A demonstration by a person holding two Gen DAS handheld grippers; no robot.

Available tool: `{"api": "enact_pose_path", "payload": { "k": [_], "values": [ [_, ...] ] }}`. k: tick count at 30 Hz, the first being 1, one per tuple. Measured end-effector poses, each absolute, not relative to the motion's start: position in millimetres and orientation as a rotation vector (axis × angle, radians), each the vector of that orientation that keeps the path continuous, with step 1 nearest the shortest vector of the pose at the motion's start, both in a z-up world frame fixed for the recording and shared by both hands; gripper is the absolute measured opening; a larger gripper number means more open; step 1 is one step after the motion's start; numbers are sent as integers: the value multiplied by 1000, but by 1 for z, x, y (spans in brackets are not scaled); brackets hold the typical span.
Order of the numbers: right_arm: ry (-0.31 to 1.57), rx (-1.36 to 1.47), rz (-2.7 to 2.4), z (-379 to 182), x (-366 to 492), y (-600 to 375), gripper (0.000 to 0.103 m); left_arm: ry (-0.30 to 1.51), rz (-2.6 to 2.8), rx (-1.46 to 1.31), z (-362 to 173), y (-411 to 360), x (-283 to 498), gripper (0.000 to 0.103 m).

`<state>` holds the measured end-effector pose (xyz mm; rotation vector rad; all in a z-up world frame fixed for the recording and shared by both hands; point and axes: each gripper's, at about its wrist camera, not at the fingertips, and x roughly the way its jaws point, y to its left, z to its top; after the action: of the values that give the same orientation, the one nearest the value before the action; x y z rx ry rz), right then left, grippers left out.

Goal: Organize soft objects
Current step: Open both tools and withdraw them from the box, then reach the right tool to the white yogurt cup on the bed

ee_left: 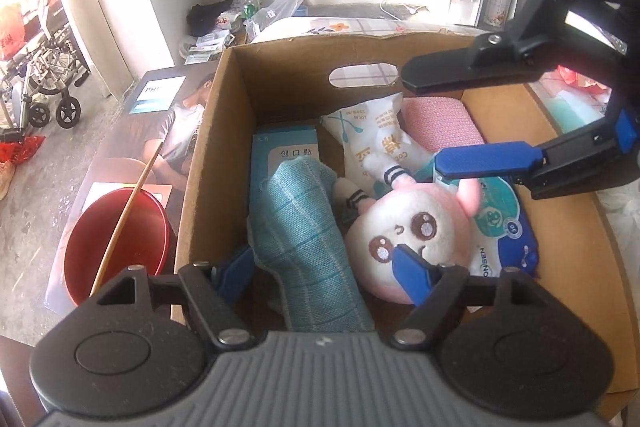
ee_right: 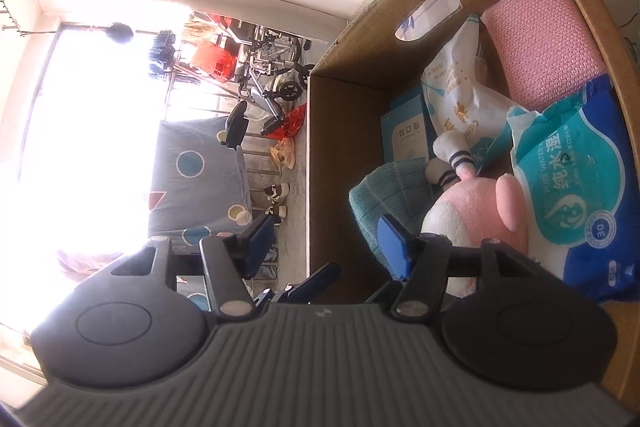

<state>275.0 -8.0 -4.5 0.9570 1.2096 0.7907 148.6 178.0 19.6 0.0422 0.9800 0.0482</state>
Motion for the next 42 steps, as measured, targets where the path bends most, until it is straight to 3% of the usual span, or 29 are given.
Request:
{"api": "enact_pose_path", "payload": {
  "k": [11, 22, 30, 42],
  "values": [
    [1092, 1001, 837, 20, 222, -72, 63, 830, -31, -148, 49, 157, 101, 79],
    [856, 999, 712, 31, 137, -204, 71, 673, -243, -174, 66, 55, 64, 81],
    [752, 904, 430, 4, 83, -306, 78, 684, -437, -102, 28, -47, 58, 81],
    [886, 662, 190, -70, 121, -352, 80, 762, -497, 51, -42, -135, 78, 82]
  ]
}}
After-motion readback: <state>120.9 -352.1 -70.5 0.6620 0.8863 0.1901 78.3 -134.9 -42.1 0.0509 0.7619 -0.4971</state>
